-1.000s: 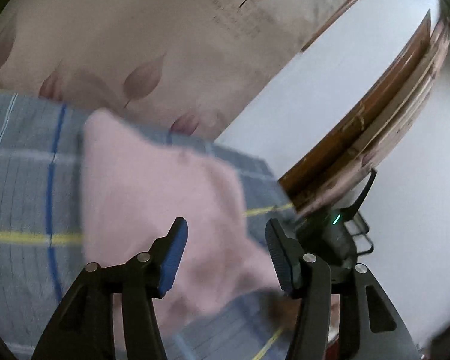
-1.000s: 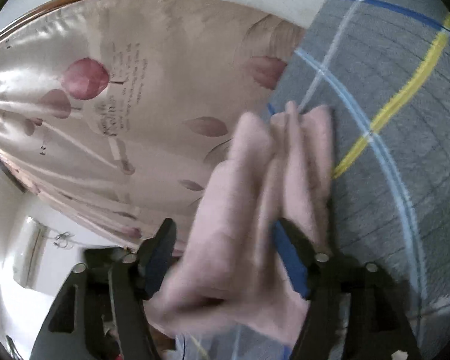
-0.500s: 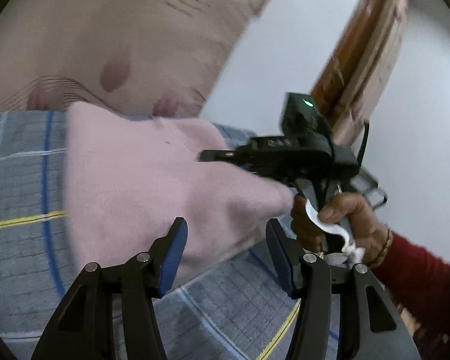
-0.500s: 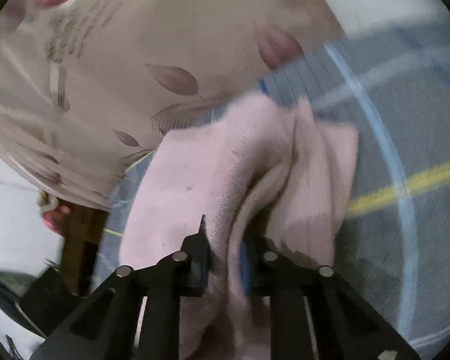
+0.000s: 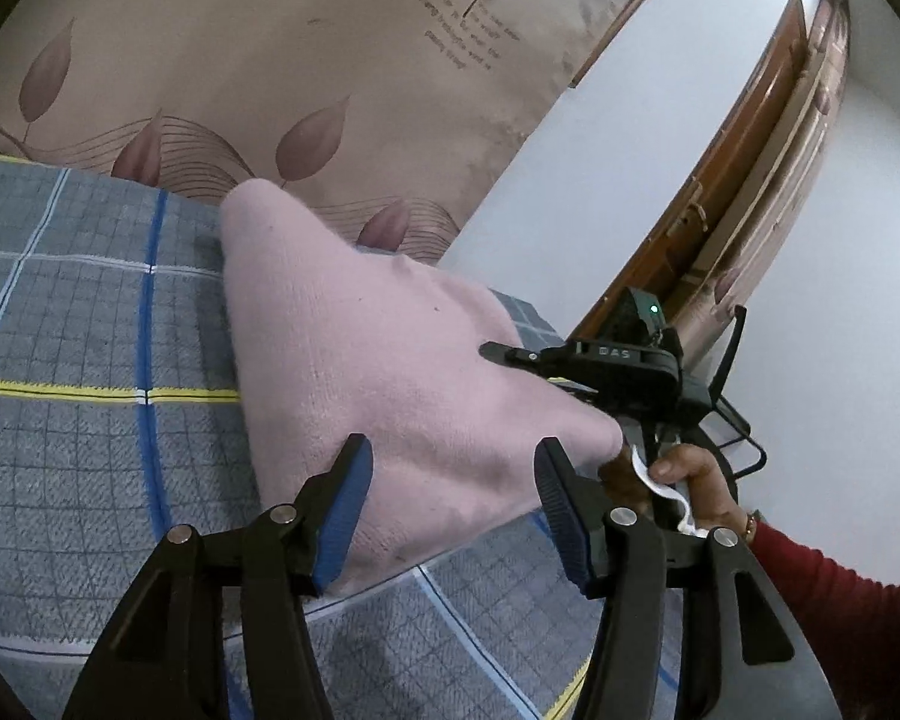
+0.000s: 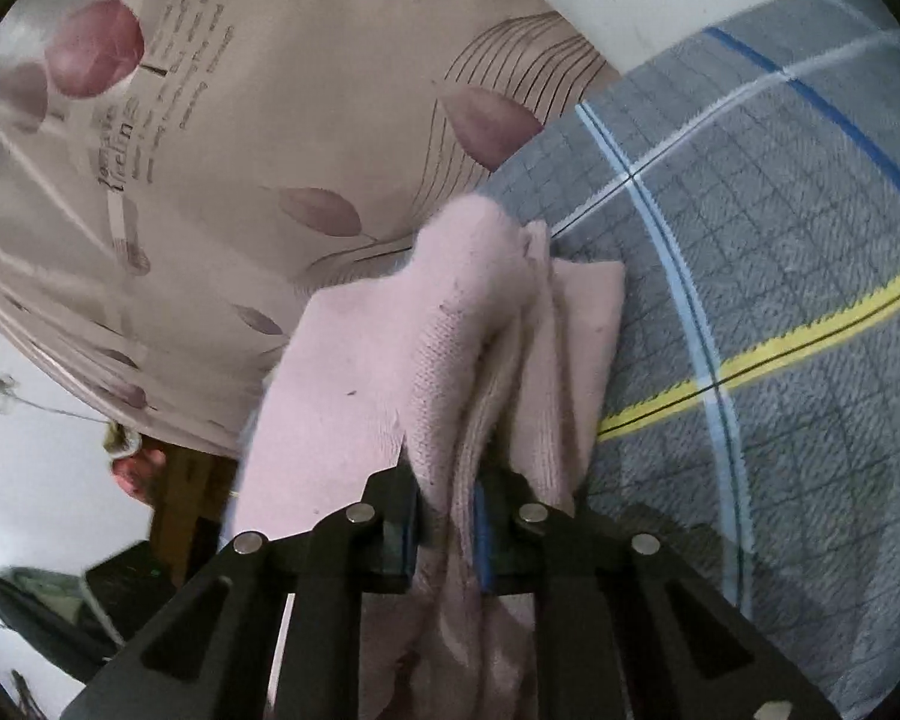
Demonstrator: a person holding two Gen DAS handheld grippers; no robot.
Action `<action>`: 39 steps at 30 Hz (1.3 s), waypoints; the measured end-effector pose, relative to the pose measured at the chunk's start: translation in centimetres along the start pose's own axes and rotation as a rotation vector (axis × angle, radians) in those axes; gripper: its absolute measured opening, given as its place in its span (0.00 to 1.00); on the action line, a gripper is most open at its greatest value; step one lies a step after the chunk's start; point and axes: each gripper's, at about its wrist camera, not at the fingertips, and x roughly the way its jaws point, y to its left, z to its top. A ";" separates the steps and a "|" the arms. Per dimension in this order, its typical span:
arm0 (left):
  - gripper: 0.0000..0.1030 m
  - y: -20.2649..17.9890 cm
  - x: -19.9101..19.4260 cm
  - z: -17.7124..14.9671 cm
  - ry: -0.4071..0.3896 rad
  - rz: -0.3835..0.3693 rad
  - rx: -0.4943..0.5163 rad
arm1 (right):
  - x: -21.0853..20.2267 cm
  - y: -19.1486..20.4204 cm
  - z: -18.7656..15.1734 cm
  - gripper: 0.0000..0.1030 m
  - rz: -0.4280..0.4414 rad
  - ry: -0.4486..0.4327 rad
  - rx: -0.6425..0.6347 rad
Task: Fold small clothes
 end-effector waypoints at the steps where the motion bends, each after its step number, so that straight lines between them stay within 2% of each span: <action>1: 0.59 0.3 -0.1 0.1 -0.004 -0.007 -0.014 | -0.3 0.1 -0.1 0.18 0.005 -0.001 0.008; 2: 0.61 0.6 -0.1 0.1 -0.007 -0.010 -0.027 | -0.9 0.4 -0.2 0.21 0.008 -0.009 0.020; 4: 0.61 0.9 -0.1 0.1 -0.011 -0.008 -0.043 | -2.5 0.8 -0.9 0.37 0.020 -0.023 0.035; 5: 0.62 0.9 0.0 0.1 -0.010 -0.008 -0.044 | -3.3 1.3 -1.5 0.54 0.028 -0.031 0.028; 6: 0.62 0.8 0.2 0.4 -0.008 -0.006 -0.042 | -4.1 2.5 -2.3 0.66 0.024 -0.045 -0.002; 8: 0.65 0.6 0.3 0.4 -0.002 -0.006 -0.035 | -5.1 3.4 -3.8 0.69 -0.019 -0.035 -0.042; 10: 0.66 0.6 0.3 0.3 0.002 -0.009 -0.034 | -5.2 4.0 -5.4 0.69 -0.072 -0.003 -0.058; 11: 0.67 0.6 0.3 0.3 0.002 -0.010 -0.036 | -5.1 4.1 -6.2 0.65 -0.104 0.006 -0.081; 13: 0.67 0.7 0.3 0.4 -0.003 -0.009 -0.040 | -4.3 4.9 -7.4 0.24 -0.174 0.025 -0.167; 14: 0.67 0.7 0.2 0.3 -0.005 -0.006 -0.041 | -3.8 4.9 -7.7 0.09 -0.191 0.046 -0.175; 18: 0.70 0.1 -0.6 -0.2 -0.016 0.030 -0.025 | -4.8 4.4 -7.7 0.07 -0.221 -0.006 -0.180; 19: 0.76 -0.1 -0.9 -0.4 -0.019 0.036 -0.020 | -5.3 4.4 -7.6 0.07 -0.221 -0.021 -0.176; 20: 0.89 -0.4 -1.1 -0.6 -0.026 0.069 -0.010 | -5.5 4.4 -7.5 0.07 -0.215 -0.019 -0.179; 21: 0.96 -0.7 -1.3 -0.7 -0.033 0.134 0.000 | -5.3 4.2 -7.7 0.07 -0.229 -0.003 -0.185; 22: 0.97 -0.9 -1.4 -0.7 -0.043 0.167 0.004 | -5.0 4.0 -7.8 0.07 -0.245 0.011 -0.186; 24: 0.97 -0.7 -1.8 -0.6 -0.060 0.167 0.000 | -4.2 3.0 -8.1 0.07 -0.256 0.028 -0.165; 26: 0.97 -0.3 -2.0 -0.6 -0.067 0.180 -0.019 | -4.4 2.3 -8.0 0.06 -0.228 0.011 -0.130; 29: 0.97 0.3 -1.7 -0.5 -0.053 0.172 -0.046 | -4.6 2.5 -8.4 0.08 -0.240 -0.007 -0.160; 33: 0.97 0.6 -1.3 -0.3 -0.034 0.170 -0.051 | -4.6 3.5 -8.4 0.17 -0.283 -0.025 -0.197; 36: 0.97 1.1 -0.8 0.5 -0.021 0.167 -0.075 | -4.2 4.0 -8.2 0.19 -0.318 -0.011 -0.220; 38: 0.97 2.0 -0.3 1.4 0.005 0.130 -0.116 | -4.1 4.2 -8.0 0.21 -0.334 -0.002 -0.229; 39: 0.97 2.4 0.1 1.9 0.028 0.111 -0.130 | -4.2 4.3 -8.0 0.25 -0.338 -0.001 -0.234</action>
